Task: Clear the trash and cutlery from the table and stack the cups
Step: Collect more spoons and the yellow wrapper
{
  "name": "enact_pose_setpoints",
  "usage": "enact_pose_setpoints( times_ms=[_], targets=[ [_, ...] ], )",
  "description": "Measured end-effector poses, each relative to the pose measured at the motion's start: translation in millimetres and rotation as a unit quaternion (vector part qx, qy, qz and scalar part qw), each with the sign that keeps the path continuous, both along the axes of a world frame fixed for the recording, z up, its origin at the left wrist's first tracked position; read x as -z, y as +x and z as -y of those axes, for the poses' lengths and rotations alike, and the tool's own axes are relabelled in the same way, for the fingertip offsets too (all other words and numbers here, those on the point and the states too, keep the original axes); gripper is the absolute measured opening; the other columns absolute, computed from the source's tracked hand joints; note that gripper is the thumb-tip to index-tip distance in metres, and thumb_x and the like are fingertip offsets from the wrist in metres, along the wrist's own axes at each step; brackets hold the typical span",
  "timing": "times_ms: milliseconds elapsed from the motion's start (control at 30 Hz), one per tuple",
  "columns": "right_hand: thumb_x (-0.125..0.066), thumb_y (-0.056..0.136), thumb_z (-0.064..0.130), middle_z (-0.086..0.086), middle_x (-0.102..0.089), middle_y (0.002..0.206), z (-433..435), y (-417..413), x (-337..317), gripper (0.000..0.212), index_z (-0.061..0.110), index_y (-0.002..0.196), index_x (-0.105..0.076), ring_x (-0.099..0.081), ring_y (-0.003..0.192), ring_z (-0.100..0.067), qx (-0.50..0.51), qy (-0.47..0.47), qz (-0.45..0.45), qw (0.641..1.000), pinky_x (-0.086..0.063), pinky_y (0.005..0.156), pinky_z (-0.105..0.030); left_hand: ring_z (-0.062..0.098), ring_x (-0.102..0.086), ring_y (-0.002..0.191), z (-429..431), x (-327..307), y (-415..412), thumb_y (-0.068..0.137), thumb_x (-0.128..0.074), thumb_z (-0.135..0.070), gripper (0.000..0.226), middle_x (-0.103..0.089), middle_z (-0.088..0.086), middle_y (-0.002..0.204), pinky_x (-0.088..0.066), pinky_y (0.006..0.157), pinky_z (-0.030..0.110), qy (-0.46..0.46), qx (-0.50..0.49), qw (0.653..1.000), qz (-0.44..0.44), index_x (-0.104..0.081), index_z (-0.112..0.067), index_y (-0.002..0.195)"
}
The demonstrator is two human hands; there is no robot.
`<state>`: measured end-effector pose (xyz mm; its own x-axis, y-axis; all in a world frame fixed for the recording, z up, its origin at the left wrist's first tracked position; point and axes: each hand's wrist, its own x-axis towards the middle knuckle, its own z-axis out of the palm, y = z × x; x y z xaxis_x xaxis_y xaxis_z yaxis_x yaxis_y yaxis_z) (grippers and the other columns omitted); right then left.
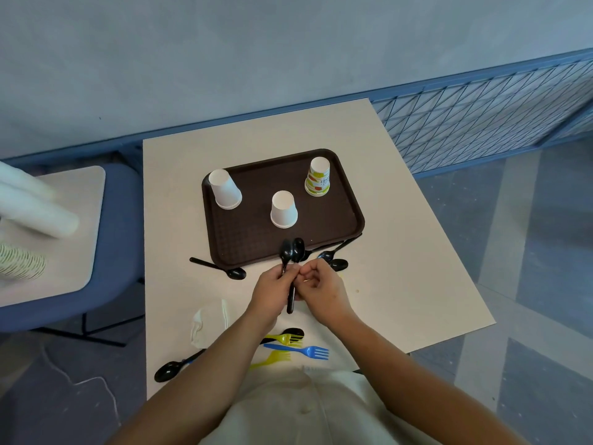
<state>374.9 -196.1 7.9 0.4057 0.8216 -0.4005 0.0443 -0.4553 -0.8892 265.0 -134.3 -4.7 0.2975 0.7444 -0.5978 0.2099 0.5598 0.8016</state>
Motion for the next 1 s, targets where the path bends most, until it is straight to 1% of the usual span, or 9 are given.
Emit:
enact_pose_setpoints(
  times_ms=[67,133,267,333,433,633,833,933,1000],
  targets=[
    [-0.067,0.093,0.016,-0.003,-0.068,0.091,4.1,4.9,2.6,0.009,0.018,0.098,-0.06,-0.072,0.073,-0.021,-0.009,-0.005,0.008,1.0,-0.06,0.069,-0.028,0.014,-0.061,0.065,-1.2,2.6,-3.5,0.103,-0.06,-0.037,0.024,-0.064,-0.008,0.065,-0.048,0.064,0.029,0.019,0.006,0.999,-0.041,-0.077,-0.02,0.098],
    [-0.065,0.091,0.017,0.002,-0.066,0.091,11.2,15.6,12.0,0.01,0.019,0.099,-0.059,-0.066,0.076,-0.019,-0.03,-0.033,0.09,0.995,-0.054,0.071,-0.027,0.014,-0.056,0.07,-2.6,5.3,-7.9,0.1,-0.06,-0.043,0.025,-0.058,-0.016,0.062,-0.043,0.068,0.033,0.038,0.007,0.996,-0.083,-0.077,-0.026,0.095],
    [-0.065,0.091,0.034,-0.002,-0.053,0.111,38.4,45.3,38.1,0.028,0.017,0.11,-0.053,-0.054,0.09,-0.02,-0.203,-0.167,0.285,0.922,-0.043,0.074,-0.029,0.011,-0.063,0.081,-0.1,4.9,-17.0,0.104,-0.055,-0.042,0.025,-0.071,-0.006,0.093,-0.046,0.073,0.03,0.054,0.024,0.992,-0.107,-0.075,-0.028,0.099],
    [-0.064,0.093,0.04,-0.004,-0.05,0.117,55.0,54.4,47.2,0.036,0.016,0.116,-0.051,-0.056,0.097,-0.022,-0.26,-0.227,0.321,0.882,-0.049,0.08,-0.033,0.011,-0.063,0.081,0.4,3.9,-20.7,0.105,-0.054,-0.043,0.026,-0.074,0.003,0.097,-0.045,0.071,0.028,0.064,0.037,0.99,-0.117,-0.075,-0.028,0.101],
    [-0.06,0.094,0.033,-0.006,-0.047,0.122,72.9,59.9,56.6,0.033,0.016,0.12,-0.051,-0.054,0.109,-0.026,-0.304,-0.258,0.36,0.843,-0.052,0.087,-0.036,0.01,-0.063,0.093,0.9,4.6,-23.1,0.106,-0.053,-0.041,0.027,-0.072,-0.004,0.1,-0.043,0.076,0.021,0.068,0.046,0.989,-0.122,-0.074,-0.024,0.104],
    [-0.049,0.096,0.023,-0.005,-0.049,0.116,80.5,64.3,60.3,0.022,0.015,0.116,-0.056,-0.053,0.103,-0.025,-0.331,-0.229,0.385,0.83,-0.051,0.084,-0.037,0.01,-0.053,0.075,3.6,2.4,-23.9,0.107,-0.051,-0.041,0.033,-0.061,0.008,0.094,-0.04,0.065,0.02,0.078,0.073,0.984,-0.14,-0.073,-0.016,0.107],
    [-0.05,0.096,0.024,0.005,-0.048,0.088,67.0,65.9,37.3,0.01,0.025,0.088,-0.044,-0.048,0.073,-0.013,-0.287,-0.136,0.313,0.895,-0.042,0.067,-0.029,0.01,-0.053,0.071,3.1,-2.1,-30.6,0.106,-0.052,-0.039,0.029,-0.061,0.01,0.093,-0.041,0.065,0.021,0.072,0.055,0.985,-0.147,-0.072,-0.019,0.103],
    [-0.042,0.1,0.024,0.002,-0.054,0.085,45.9,60.5,32.6,0.007,0.024,0.093,-0.043,-0.054,0.074,-0.019,-0.277,-0.114,0.311,0.902,-0.049,0.068,-0.04,0.009,-0.055,0.078,3.8,-3.0,-32.6,0.106,-0.052,-0.04,0.028,-0.063,0.007,0.096,-0.042,0.072,0.023,0.066,0.04,0.985,-0.151,-0.072,-0.022,0.1],
    [-0.043,0.1,0.027,-0.003,-0.062,0.097,30.1,55.1,34.9,0.009,0.022,0.106,-0.046,-0.06,0.08,-0.024,-0.269,-0.117,0.332,0.897,-0.053,0.071,-0.043,0.008,-0.056,0.08,5.5,-5.0,-32.6,0.107,-0.052,-0.041,0.03,-0.065,0.01,0.098,-0.042,0.073,0.023,0.065,0.042,0.985,-0.155,-0.072,-0.02,0.102]
  ],
)
